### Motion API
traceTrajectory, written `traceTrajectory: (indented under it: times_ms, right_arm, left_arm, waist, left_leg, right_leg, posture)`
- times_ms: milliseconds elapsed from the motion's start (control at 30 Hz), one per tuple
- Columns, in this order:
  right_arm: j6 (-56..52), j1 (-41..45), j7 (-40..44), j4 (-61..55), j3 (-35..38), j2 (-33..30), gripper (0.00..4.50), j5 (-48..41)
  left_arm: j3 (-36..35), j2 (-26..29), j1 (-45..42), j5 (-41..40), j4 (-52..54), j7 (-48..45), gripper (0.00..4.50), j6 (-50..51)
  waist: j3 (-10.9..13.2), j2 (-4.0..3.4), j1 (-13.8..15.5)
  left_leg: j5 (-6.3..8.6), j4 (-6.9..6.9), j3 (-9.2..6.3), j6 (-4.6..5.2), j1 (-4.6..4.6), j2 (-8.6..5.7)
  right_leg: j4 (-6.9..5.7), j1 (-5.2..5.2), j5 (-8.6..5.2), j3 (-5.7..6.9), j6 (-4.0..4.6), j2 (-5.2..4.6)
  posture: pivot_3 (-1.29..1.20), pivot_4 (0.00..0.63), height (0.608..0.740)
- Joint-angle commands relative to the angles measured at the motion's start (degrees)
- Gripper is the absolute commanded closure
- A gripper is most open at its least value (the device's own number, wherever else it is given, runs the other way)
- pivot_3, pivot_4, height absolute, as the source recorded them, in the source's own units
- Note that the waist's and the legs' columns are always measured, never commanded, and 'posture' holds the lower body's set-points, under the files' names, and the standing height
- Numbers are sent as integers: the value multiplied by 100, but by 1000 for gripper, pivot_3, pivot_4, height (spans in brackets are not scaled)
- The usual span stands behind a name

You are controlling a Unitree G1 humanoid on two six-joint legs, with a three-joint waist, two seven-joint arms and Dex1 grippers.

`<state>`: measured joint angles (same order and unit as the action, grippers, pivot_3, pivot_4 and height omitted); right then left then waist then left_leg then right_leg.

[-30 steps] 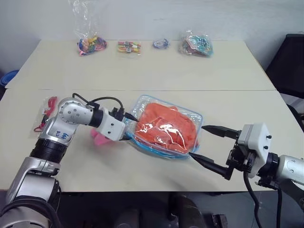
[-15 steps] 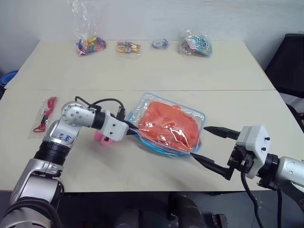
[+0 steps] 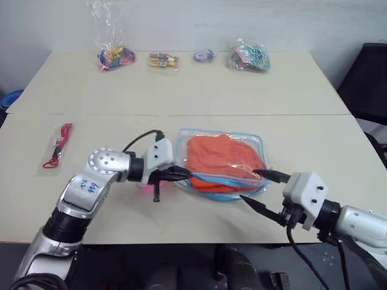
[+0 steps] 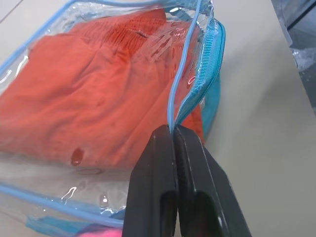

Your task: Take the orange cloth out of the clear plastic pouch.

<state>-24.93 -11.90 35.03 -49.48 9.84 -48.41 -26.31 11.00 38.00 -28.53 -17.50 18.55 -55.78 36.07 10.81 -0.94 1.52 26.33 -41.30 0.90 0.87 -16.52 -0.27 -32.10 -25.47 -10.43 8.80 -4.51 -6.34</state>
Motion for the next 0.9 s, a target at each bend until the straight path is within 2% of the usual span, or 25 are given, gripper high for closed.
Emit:
traceTrajectory:
  times_ms: [33, 200, 433, 533, 700, 900]
  right_arm:
    - [420, -76, 24, 1, -288, 48, 2381, 621]
    - [844, 136, -119, 673, -863, 74, 4162, 1678]
    - [1431, 568, -165, 1450, -1438, 148, 4162, 2812]
    - [1700, 772, -312, 1708, -1597, 188, 3573, 3374]
    - [2008, 1037, -425, 1957, -1891, 208, 1901, 4257]
    - [2387, 1210, -386, 2157, -2137, 219, 1901, 4868]
  left_arm:
    - [-210, -146, 30, -192, 559, 433, 4500, 481]
    - [-224, -250, -17, -233, 634, 657, 4500, 699]
    - [-146, -207, -126, -200, 555, 628, 4500, 574]
    - [-114, -186, -157, -156, 478, 595, 4500, 483]
    - [-94, -189, -200, -146, 417, 577, 4500, 416]
    - [-54, -245, -281, -172, 376, 572, 4500, 408]
  waist:
    - [0, 0, 1]
    - [0, 0, -12]
    - [0, 0, -11]
    - [0, -1, -15]
    - [0, -1, -22]
    - [0, -1, -20]
  left_leg:
    - [0, 0, 0, 0, 0, 0]
    - [0, 1, 2, -2, 6, 0]
    - [-1, 2, 8, -5, 9, 0]
    - [-2, 2, 9, -6, 9, 0]
    - [-4, 3, 10, -10, 9, 2]
    - [-4, 3, 9, -12, 8, 2]
  right_leg:
    - [0, 0, 0, -1, 0, 0]
    - [0, 0, 0, -8, 0, 2]
    - [0, 0, 0, -8, 1, 3]
    - [1, 0, 0, -7, 1, 4]
    - [1, 0, -1, -8, 1, 4]
    - [1, 0, -1, -6, 1, 5]
  posture:
    - [0, 150, 740]
    - [0, 150, 740]
    - [0, 150, 740]
    - [0, 150, 740]
    - [0, 150, 740]
    - [0, 150, 740]
